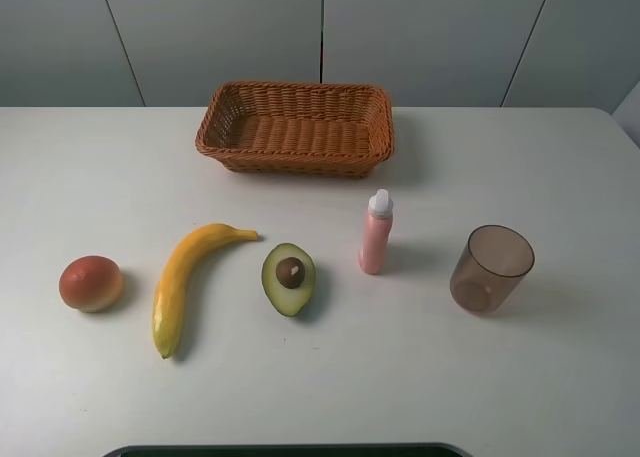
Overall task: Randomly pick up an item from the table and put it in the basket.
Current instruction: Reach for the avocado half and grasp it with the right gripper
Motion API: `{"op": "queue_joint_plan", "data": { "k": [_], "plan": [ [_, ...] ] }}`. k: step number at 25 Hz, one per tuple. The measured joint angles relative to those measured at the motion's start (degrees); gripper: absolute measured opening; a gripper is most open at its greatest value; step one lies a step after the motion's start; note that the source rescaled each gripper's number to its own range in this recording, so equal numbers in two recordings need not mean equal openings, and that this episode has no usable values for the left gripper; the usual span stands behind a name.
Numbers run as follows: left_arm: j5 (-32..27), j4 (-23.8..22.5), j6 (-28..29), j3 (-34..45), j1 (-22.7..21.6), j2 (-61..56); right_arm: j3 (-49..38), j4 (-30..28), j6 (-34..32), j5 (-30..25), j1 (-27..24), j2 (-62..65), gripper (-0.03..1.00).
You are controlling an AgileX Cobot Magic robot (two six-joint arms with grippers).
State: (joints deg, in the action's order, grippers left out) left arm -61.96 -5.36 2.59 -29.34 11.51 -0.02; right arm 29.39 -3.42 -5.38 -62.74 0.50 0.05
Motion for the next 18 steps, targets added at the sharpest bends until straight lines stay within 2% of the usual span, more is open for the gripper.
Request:
{"op": "queue_joint_plan", "data": {
  "k": [18],
  "plan": [
    [0.00,0.00,0.00,0.00,0.00,0.00,0.00,0.00,0.00,0.00,0.00,0.00,1.00]
  ]
}}
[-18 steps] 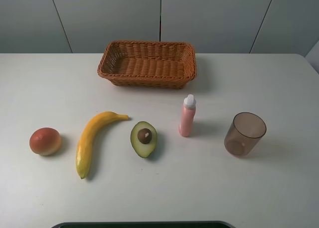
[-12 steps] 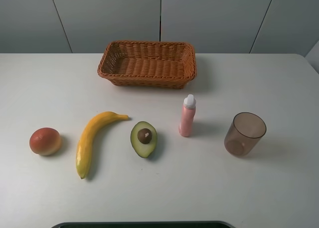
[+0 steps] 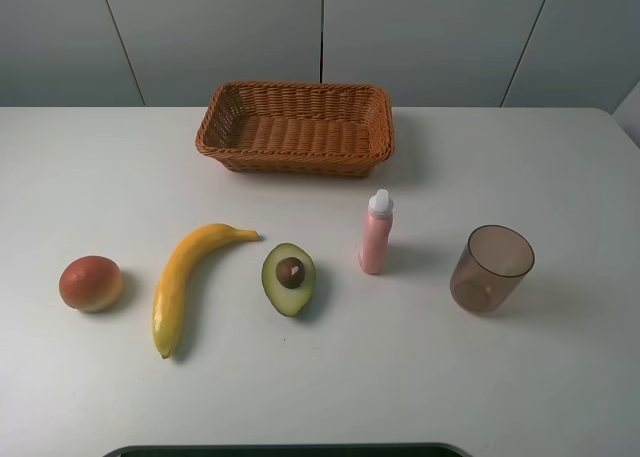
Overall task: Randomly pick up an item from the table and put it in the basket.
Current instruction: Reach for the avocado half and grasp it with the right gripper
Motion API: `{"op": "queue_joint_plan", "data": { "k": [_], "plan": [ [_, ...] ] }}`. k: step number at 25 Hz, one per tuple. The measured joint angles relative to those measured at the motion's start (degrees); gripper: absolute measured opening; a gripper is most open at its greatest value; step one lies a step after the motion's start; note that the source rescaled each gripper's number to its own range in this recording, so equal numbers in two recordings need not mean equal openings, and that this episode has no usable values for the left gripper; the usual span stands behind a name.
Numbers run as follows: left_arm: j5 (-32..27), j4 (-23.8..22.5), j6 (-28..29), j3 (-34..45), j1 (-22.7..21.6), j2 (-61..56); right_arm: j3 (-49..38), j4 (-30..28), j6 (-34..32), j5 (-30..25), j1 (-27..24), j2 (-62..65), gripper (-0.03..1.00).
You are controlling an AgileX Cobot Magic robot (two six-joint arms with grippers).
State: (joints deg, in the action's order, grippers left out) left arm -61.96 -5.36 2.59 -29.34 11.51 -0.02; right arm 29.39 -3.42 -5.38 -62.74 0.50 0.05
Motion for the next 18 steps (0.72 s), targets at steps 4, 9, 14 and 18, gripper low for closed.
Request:
{"op": "queue_joint_plan", "data": {
  "k": [4,9,14,18],
  "plan": [
    [0.00,0.00,0.00,0.00,0.00,0.00,0.00,0.00,0.00,0.00,0.00,0.00,1.00],
    [0.00,0.00,0.00,0.00,0.00,0.00,0.00,0.00,0.00,0.00,0.00,0.00,1.00],
    [0.00,0.00,0.00,0.00,0.00,0.00,0.00,0.00,0.00,0.00,0.00,0.00,1.00],
    [0.00,0.00,0.00,0.00,0.00,0.00,0.00,0.00,0.00,0.00,0.00,0.00,1.00]
  ]
}}
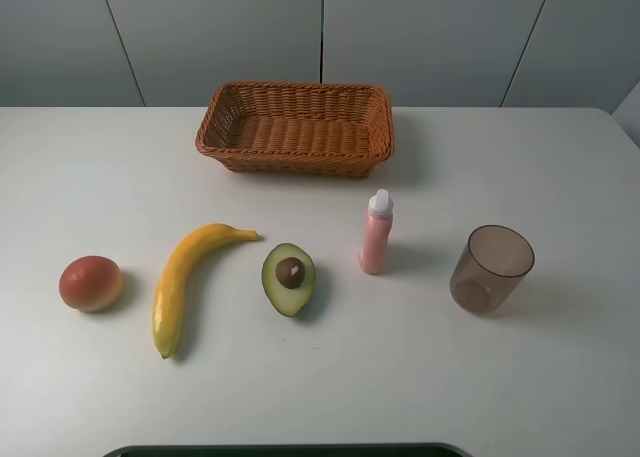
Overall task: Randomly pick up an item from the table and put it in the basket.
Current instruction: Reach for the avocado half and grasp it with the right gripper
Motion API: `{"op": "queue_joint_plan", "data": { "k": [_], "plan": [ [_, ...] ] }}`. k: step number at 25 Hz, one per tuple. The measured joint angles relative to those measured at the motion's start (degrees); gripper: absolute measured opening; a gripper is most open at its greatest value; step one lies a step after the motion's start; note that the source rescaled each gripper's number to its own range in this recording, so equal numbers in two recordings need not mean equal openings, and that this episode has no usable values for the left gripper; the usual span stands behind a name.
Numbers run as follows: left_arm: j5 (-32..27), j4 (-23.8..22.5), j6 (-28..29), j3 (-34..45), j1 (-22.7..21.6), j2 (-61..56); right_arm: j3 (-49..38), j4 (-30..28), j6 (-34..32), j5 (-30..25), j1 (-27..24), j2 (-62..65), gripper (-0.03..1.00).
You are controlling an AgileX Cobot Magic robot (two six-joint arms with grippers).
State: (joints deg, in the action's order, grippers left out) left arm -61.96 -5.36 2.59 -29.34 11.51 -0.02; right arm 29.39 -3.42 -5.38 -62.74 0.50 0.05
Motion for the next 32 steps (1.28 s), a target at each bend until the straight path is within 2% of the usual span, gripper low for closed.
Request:
{"op": "queue_joint_plan", "data": {
  "k": [18,23,32],
  "plan": [
    [0.00,0.00,0.00,0.00,0.00,0.00,0.98,0.65,1.09,-1.30,0.00,-0.64,1.00],
    [0.00,0.00,0.11,0.00,0.00,0.00,6.23,2.87,3.63,-2.46,0.00,-9.39,1.00],
    [0.00,0.00,0.11,0.00,0.00,0.00,13.68,13.40,10.13,-1.64,0.00,-33.04,1.00]
  ]
}}
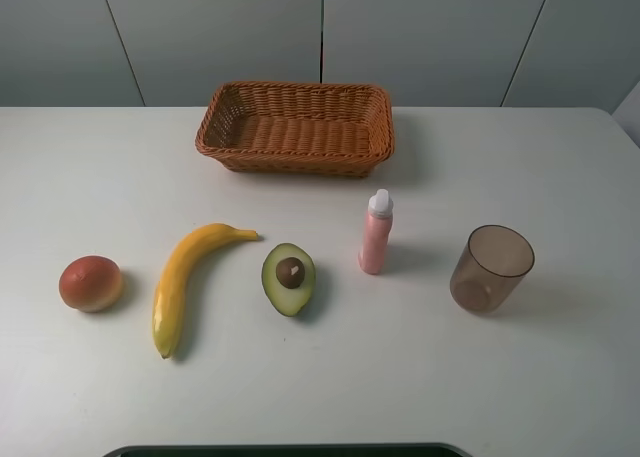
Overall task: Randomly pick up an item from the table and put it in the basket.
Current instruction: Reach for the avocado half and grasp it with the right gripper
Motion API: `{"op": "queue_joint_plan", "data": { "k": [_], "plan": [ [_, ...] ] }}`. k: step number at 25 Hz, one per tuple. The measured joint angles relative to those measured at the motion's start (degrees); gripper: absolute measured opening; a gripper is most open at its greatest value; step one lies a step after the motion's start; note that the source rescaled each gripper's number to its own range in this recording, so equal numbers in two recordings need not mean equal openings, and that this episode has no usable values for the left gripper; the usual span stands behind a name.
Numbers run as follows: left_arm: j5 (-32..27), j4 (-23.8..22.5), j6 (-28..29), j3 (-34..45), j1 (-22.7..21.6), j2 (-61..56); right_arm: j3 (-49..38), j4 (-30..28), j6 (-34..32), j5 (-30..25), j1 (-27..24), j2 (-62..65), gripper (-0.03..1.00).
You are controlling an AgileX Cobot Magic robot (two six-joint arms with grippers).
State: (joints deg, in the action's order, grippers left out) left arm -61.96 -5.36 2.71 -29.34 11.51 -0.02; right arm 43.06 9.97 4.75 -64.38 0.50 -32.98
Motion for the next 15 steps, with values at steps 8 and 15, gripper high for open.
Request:
{"op": "queue_joint_plan", "data": {
  "k": [8,15],
  "plan": [
    [0.00,0.00,0.00,0.00,0.00,0.00,2.28,9.04,6.76,4.69,4.10,-15.35,1.00],
    [0.00,0.00,0.00,0.00,0.00,0.00,2.31,6.34,3.72,13.67,20.94,-22.73,1.00]
  ]
}}
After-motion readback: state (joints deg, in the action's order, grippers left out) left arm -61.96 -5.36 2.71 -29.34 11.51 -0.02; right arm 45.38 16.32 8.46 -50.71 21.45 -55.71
